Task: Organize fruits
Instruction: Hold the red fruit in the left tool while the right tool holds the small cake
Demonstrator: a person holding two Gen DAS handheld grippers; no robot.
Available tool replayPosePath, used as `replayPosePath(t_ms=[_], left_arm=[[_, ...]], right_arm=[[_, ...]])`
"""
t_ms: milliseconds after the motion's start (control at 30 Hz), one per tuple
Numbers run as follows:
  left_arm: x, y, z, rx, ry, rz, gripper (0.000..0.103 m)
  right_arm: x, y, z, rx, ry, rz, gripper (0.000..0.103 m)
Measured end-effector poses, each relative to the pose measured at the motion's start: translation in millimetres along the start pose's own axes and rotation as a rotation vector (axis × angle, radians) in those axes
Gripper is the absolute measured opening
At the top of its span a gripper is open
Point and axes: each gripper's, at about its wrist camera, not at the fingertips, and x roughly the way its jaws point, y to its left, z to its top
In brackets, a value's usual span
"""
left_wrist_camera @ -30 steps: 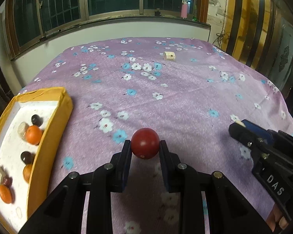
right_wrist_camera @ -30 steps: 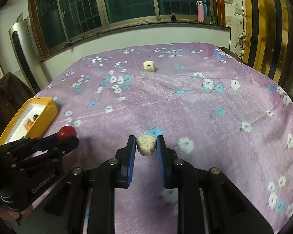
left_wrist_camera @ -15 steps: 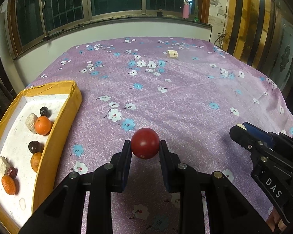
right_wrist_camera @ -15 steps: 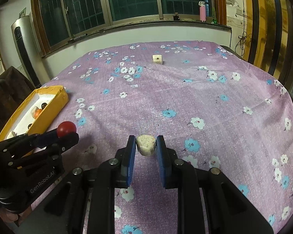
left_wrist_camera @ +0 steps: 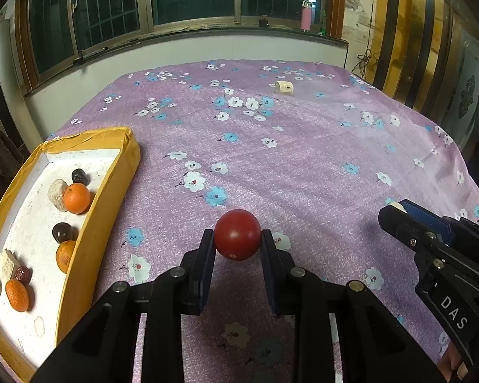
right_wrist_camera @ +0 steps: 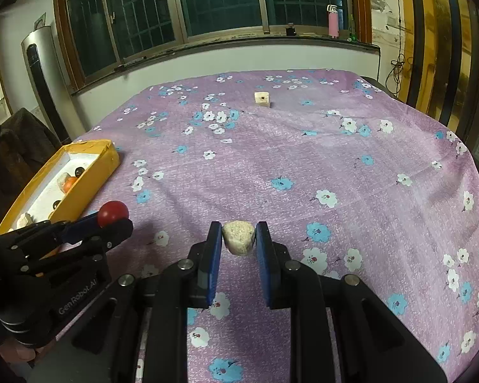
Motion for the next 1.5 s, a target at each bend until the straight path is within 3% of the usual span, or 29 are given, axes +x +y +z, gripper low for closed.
replayPosePath(t_ms=[733,1167,1500], left_arm=[[-6,14,-6,-0.019,-0.007,-0.011,0.027],[0,2,-7,0.003,0.016,-0.050,0.027],[-17,14,-4,-0.017,-0.017,-0.040,0.027]], right_arm=[[-7,11,-4,-0.005,-0.003,0.007,0.023],[-26,-5,-5,0.031,-0.014,-0.068,0.023],[-20,-2,-7,0.028,-0.003,-0.042,0.023]])
